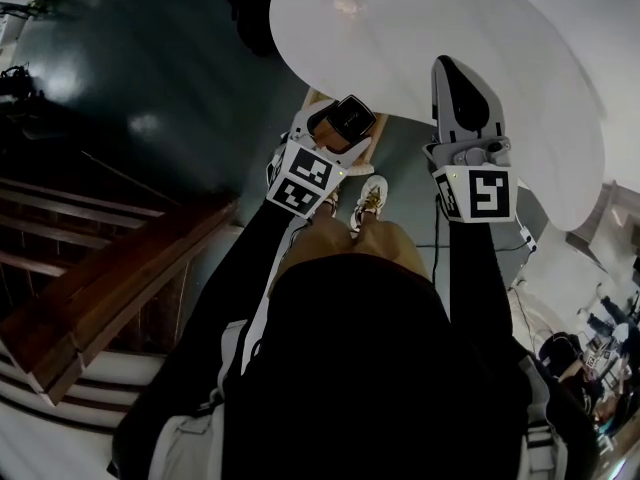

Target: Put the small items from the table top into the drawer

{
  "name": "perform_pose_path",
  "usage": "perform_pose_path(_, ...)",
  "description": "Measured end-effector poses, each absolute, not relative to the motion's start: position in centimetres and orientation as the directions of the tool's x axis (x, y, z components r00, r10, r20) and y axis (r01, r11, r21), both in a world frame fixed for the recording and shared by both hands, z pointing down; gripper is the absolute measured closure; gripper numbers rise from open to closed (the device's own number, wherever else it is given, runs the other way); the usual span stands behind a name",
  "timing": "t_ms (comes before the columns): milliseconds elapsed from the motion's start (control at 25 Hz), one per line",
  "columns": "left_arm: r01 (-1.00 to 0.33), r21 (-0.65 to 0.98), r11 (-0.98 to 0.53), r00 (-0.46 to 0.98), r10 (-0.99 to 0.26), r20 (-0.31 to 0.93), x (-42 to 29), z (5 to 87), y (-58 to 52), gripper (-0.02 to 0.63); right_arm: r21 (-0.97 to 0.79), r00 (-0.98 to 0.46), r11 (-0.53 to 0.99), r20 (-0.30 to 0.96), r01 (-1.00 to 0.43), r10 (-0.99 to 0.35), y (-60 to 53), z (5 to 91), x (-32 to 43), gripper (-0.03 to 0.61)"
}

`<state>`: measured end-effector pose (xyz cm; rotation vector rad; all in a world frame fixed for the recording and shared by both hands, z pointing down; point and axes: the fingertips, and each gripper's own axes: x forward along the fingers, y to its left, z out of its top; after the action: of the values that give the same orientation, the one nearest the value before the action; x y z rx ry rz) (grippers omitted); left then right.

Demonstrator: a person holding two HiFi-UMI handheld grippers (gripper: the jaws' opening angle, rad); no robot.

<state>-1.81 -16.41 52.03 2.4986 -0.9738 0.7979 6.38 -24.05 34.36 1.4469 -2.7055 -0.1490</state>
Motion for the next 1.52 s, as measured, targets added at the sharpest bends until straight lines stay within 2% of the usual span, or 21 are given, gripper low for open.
perform_pose_path(360,-0.603,0.129,-0.787,0.543,-0.285,0.790,-1.4,63.4,-13.1,0.275,0.115,-0.500,0.505,0.071,-0.855,-0.863,-22.3,36.4,8.1,0.552)
perform_pose_path(640,-0.500,0.113,-0.858,0.467,-0.157,0.870,-0.5,70.5,-13.3,0.275,0.121,-0.422,0.436,0.123,-0.892,-0.898,-21.7,38.4,11.7,0.552)
perform_pose_path(1000,-0.352,0.070,-0.933,0.376,-0.073,0.924,-0.7,77.5,-14.2,0.275,0.141,-0.329,0.356,0.183,-0.924,-0.926,-19.7,40.7,15.0,0.552)
perform_pose_path(1280,-0.140,0.035,-0.990,0.334,-0.013,0.943,0.1,82.1,-13.9,0.275,0.158,-0.254,0.298,0.247,-0.941,-0.935,-17.2,43.0,17.0,0.552)
perform_pose_path(1520,-0.049,0.012,-0.999,0.318,-0.004,0.948,0.9,84.9,-13.3,0.273,0.179,-0.206,0.265,0.293,-0.948,-0.934,-15.7,43.9,18.8,0.552)
